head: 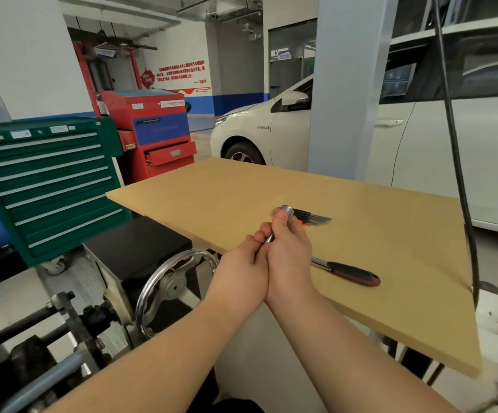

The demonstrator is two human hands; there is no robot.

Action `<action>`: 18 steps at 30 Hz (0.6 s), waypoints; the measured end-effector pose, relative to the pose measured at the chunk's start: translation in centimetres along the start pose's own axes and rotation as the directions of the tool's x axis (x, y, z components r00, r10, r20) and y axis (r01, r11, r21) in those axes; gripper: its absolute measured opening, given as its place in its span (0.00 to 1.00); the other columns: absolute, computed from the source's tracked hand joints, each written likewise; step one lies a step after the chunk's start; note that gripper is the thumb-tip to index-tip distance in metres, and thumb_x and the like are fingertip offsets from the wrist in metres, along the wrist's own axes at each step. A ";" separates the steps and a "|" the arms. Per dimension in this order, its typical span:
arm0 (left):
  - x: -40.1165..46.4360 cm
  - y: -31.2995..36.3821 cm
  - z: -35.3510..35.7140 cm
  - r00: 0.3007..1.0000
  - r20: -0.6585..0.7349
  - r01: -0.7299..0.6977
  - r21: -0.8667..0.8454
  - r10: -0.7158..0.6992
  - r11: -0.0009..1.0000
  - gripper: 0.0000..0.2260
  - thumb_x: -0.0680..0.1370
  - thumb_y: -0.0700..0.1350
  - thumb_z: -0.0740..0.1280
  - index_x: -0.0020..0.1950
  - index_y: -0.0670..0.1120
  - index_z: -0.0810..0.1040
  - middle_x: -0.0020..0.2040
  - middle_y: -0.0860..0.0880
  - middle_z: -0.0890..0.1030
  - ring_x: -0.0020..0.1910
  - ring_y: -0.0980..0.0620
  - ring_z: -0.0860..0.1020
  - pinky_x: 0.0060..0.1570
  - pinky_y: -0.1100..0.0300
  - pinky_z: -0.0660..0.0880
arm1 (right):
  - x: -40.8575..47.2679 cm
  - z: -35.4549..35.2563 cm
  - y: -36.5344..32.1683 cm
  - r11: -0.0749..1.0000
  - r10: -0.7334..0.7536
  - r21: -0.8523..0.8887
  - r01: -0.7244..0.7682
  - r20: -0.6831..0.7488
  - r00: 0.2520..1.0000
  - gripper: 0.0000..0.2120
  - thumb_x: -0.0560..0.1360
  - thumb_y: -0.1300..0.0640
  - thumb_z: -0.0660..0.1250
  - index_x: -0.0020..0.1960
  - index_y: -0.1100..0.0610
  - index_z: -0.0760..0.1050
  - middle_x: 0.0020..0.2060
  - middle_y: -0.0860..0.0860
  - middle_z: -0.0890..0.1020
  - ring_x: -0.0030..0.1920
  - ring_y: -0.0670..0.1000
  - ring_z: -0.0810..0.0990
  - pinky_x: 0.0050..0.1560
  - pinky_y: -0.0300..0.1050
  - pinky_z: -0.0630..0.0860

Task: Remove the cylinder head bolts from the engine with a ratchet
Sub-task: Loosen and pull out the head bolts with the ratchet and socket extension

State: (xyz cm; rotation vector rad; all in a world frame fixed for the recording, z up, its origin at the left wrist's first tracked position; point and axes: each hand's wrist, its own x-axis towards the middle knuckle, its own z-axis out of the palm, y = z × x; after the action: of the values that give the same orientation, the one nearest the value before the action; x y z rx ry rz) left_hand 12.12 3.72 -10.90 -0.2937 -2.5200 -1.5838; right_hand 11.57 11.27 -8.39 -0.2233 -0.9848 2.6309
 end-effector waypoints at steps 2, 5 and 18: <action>-0.1 0.1 0.3 1.000 -0.012 -0.013 0.034 0.014 0.999 0.09 0.86 0.51 0.61 0.58 0.58 0.81 0.46 0.60 0.83 0.45 0.66 0.81 0.40 0.70 0.74 | 0.1 -0.2 -0.3 1.000 0.000 0.003 0.000 0.008 1.000 0.10 0.85 0.52 0.64 0.54 0.58 0.76 0.30 0.51 0.72 0.29 0.49 0.72 0.31 0.42 0.75; -0.3 0.3 0.4 1.000 -0.016 -0.012 0.089 0.014 0.996 0.09 0.86 0.53 0.59 0.59 0.59 0.79 0.45 0.60 0.82 0.43 0.66 0.80 0.38 0.71 0.72 | 0.0 -0.4 -0.7 0.999 0.029 -0.025 -0.028 0.034 0.999 0.10 0.85 0.51 0.64 0.55 0.58 0.77 0.30 0.51 0.74 0.29 0.50 0.73 0.31 0.44 0.74; -1.6 0.9 -0.6 0.978 0.084 0.194 -0.025 -0.192 0.981 0.13 0.86 0.49 0.62 0.44 0.47 0.76 0.33 0.53 0.78 0.29 0.57 0.74 0.29 0.64 0.67 | 0.4 -0.3 -0.8 0.995 0.025 -0.097 -0.023 0.013 1.000 0.10 0.87 0.53 0.60 0.53 0.58 0.74 0.31 0.51 0.73 0.26 0.48 0.69 0.24 0.40 0.67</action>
State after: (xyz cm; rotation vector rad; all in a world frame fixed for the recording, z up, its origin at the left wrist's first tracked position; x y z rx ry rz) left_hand 13.90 3.42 -10.26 -0.1219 -2.6575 -1.7165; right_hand 11.47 12.10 -8.10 -0.2408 -1.1224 2.6126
